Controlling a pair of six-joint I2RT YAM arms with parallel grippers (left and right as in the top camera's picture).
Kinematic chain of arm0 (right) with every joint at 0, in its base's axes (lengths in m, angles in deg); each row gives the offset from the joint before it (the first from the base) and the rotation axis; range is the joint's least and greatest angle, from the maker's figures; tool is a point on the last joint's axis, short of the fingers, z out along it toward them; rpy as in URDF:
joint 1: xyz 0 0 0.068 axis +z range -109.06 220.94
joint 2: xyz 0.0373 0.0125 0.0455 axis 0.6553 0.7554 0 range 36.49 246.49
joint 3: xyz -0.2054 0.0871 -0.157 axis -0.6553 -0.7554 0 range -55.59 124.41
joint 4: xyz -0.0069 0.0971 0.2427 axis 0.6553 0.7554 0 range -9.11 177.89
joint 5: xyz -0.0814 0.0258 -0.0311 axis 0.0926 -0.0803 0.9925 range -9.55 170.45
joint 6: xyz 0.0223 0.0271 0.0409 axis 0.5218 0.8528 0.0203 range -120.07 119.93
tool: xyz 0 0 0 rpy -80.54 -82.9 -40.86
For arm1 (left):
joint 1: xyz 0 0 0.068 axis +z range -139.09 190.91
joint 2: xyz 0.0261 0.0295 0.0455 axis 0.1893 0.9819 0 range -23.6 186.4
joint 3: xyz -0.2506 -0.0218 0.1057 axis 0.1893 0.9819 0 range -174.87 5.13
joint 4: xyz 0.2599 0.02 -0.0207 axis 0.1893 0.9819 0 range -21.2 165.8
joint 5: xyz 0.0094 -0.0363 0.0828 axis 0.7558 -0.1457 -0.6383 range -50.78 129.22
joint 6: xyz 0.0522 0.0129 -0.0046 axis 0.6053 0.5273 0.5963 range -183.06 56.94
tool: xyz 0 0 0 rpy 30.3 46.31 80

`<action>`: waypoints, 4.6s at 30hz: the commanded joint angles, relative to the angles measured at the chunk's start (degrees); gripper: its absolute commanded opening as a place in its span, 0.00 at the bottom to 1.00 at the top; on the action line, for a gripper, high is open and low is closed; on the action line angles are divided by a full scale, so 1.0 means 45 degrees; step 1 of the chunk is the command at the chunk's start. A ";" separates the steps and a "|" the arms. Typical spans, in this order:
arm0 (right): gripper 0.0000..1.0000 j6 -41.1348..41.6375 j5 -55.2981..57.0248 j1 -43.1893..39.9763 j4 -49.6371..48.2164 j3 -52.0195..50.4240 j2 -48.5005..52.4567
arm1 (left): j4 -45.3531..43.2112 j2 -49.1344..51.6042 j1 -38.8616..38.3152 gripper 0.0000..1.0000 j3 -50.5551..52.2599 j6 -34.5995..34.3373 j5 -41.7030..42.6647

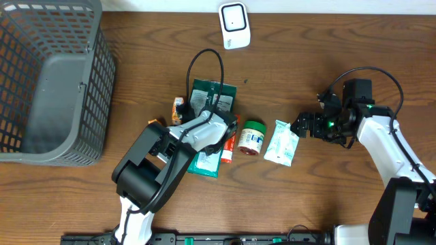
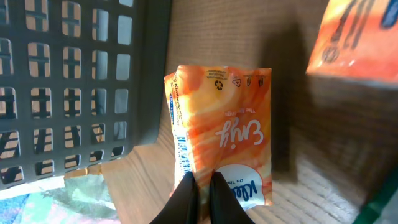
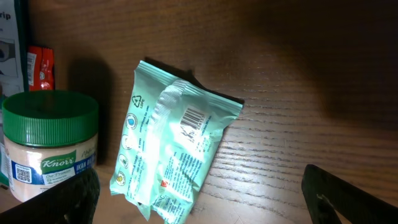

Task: Scan the item barcode
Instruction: 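Lower the second Kleenex pack onto the table left of the glove packet, then retract the left gripper back beside the basket, then move the right gripper down and grasp the pale green wipes packet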

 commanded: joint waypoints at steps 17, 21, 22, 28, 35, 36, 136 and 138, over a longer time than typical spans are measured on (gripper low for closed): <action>0.99 -0.0015 -0.0005 0.0112 0.0010 -0.0049 -0.0097 | -0.0287 0.0000 0.0044 0.46 0.0044 -0.0087 0.0199; 0.99 -0.0015 -0.0005 0.0112 0.0010 -0.0049 -0.0102 | 0.0126 -0.0005 0.0044 0.49 -0.0301 -0.0092 -0.0141; 0.99 -0.0015 -0.0010 0.0112 0.0010 -0.0049 -0.0097 | 0.0233 -0.0010 0.0044 0.50 -0.0461 -0.0092 -0.0146; 0.99 -0.0015 -0.0005 0.0112 0.0010 -0.0049 -0.0102 | 0.0622 -0.0631 0.0044 0.50 -0.1564 -0.0092 -0.0102; 0.99 -0.0015 -0.0010 0.0112 0.0010 -0.0049 -0.0097 | 0.0607 -0.3521 0.0185 0.59 -0.3376 -0.0087 0.0971; 0.99 -0.0015 -0.0005 0.0112 0.0010 -0.0049 -0.0102 | 0.0597 -0.3983 0.0267 0.59 -0.3580 -0.0083 0.1112; 0.01 0.0850 0.2744 0.1015 -0.7091 -0.3225 -0.0364 | -0.2103 -0.9500 1.1239 0.88 -0.4124 0.9219 1.9890; 0.01 -0.0165 0.2749 0.0971 -0.7762 -0.3220 -0.0364 | -0.2103 -0.9500 1.1239 0.88 -0.4124 0.9219 1.9890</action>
